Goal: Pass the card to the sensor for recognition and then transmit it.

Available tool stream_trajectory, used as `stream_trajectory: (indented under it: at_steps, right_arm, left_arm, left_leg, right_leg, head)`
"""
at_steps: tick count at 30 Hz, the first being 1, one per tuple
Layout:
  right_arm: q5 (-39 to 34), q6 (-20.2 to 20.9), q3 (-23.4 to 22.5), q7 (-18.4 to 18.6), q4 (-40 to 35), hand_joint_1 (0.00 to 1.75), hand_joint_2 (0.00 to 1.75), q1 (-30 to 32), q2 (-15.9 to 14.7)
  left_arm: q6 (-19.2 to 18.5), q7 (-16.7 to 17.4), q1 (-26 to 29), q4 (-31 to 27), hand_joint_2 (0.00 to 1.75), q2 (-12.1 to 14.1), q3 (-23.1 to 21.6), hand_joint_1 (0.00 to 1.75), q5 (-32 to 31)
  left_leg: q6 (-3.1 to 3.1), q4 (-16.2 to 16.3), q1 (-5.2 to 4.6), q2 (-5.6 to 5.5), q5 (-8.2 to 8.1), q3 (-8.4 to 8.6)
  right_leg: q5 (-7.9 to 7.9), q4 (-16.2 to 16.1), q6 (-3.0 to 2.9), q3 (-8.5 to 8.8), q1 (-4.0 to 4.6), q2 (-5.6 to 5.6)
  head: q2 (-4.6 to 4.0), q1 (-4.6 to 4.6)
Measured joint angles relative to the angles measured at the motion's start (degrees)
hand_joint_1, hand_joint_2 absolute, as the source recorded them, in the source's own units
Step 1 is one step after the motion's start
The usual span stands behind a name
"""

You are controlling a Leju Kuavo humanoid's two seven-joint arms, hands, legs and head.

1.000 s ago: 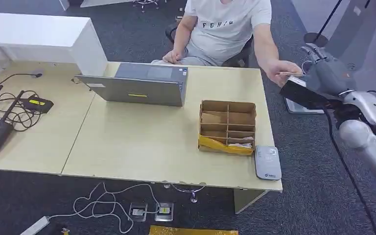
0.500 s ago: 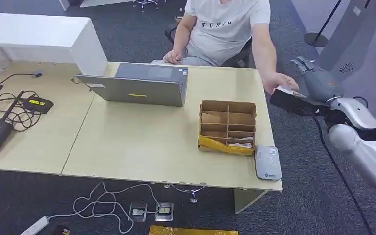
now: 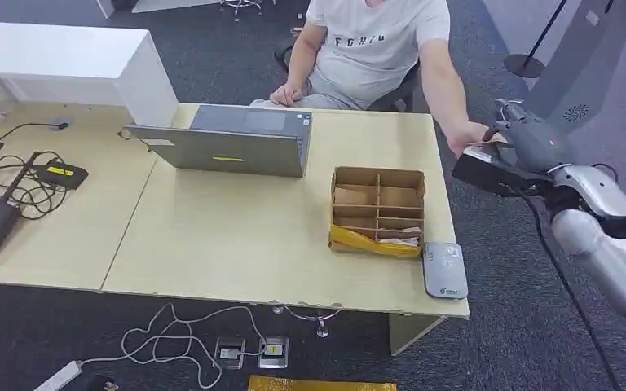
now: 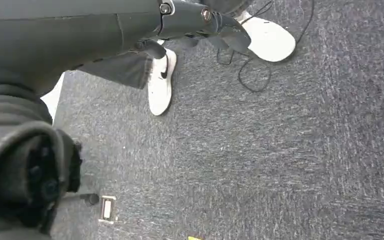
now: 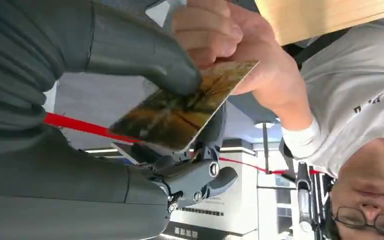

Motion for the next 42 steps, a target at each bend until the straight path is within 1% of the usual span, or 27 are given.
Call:
stream_trajectory:
  at_steps: [4, 12, 19, 24, 27, 29, 32, 36, 42]
  right_arm:
    - [-0.2, -0.8, 0.0, -1.5, 1.4, 1.75, 1.75, -1.0, 0.6]
    - [-1.4, -1.9, 0.0, -2.3, 3.0, 1.75, 1.75, -1.4, 1.3]
    - [-2.9, -4.4, 0.3, -4.0, 4.7, 1.75, 1.75, -1.7, 2.1]
    - [-5.2, -6.3, 0.5, -3.9, 5.6, 1.75, 1.75, -0.6, 2.2]
    - [-5.9, -7.3, 0.6, -2.9, 5.6, 1.75, 1.75, 1.5, 1.1]
    - [-6.6, -8.0, 0.7, -1.9, 5.2, 1.75, 1.75, 3.6, -0.5]
    - [-7.3, -10.5, 1.0, -0.3, 3.4, 1.75, 1.75, 7.8, -3.4]
    - [-7.4, -12.6, 1.4, 0.3, 2.2, 1.75, 1.75, 11.3, -5.4]
    - [-9.3, -14.8, 1.5, 0.8, -0.3, 1.75, 1.75, 16.9, -8.0]
  left_arm:
    - [0.0, 0.1, 0.0, 0.0, 0.0, 0.0, 0.0, 0.0, 0.2]
    - [0.0, 0.1, 0.0, 0.0, 0.0, 0.0, -0.1, 0.0, 0.2]
    - [0.2, 0.5, 0.0, 0.0, 0.0, 0.0, -0.1, 0.0, 1.3]
    - [0.3, 1.0, 0.0, 0.0, 0.0, -0.4, -0.1, 0.0, 1.4]
    - [0.2, 1.3, 0.1, 0.0, 0.0, -0.4, -0.2, 0.0, 1.5]
    - [0.3, 1.5, 0.3, 0.0, 0.0, -0.4, -0.2, 0.0, 1.8]
    - [0.5, 1.5, 0.4, 0.0, 0.0, -0.5, -0.2, 0.0, 2.0]
    - [0.5, 1.5, 0.6, 0.0, 0.0, -0.5, -0.2, 0.0, 2.2]
    - [1.0, 1.7, 0.6, 0.0, 0.0, -1.2, -0.2, 0.0, 2.8]
  left_leg:
    - [0.0, 0.0, 0.0, -0.01, 0.0, 0.01]
    - [0.0, 0.0, 0.0, 0.0, 0.0, 0.0]
    - [0.0, 0.0, 0.0, 0.0, 0.0, 0.01]
    - [0.0, 0.0, 0.0, 0.0, 0.0, 0.05]
    - [0.01, 0.0, 0.0, 0.0, 0.0, 0.04]
    - [0.01, 0.0, -0.01, -0.01, -0.01, 0.04]
    - [-0.01, 0.0, -0.01, -0.01, -0.06, 0.02]
    - [-0.06, 0.0, 0.0, 0.19, -0.11, 0.06]
    - [-0.06, 0.0, 0.0, 0.2, -0.11, 0.07]
  right_leg:
    - [0.0, 0.0, 0.0, 0.0, 0.0, -0.02]
    - [0.0, 0.0, 0.0, 0.0, 0.0, -0.01]
    - [0.0, 0.0, 0.0, 0.0, 0.0, -0.01]
    - [0.0, 0.0, 0.0, -0.05, 0.0, -0.01]
    - [0.0, 0.0, 0.0, -0.04, 0.0, -0.01]
    - [0.0, -0.1, 0.0, -0.05, -0.01, -0.01]
    - [0.0, -0.1, 0.0, -0.03, -0.01, 0.0]
    - [0.0, -0.1, 0.01, -0.07, -0.01, 0.28]
    - [0.01, -0.1, 0.01, -0.04, 0.0, 0.29]
  head:
    - [0.0, 0.02]
    - [0.0, 0.02]
    - [0.0, 0.04]
    - [0.0, 0.02]
    - [0.0, 0.04]
    - [0.0, 0.02]
    - [0.0, 0.04]
    - [0.0, 0.0]
    - [0.0, 0.02]
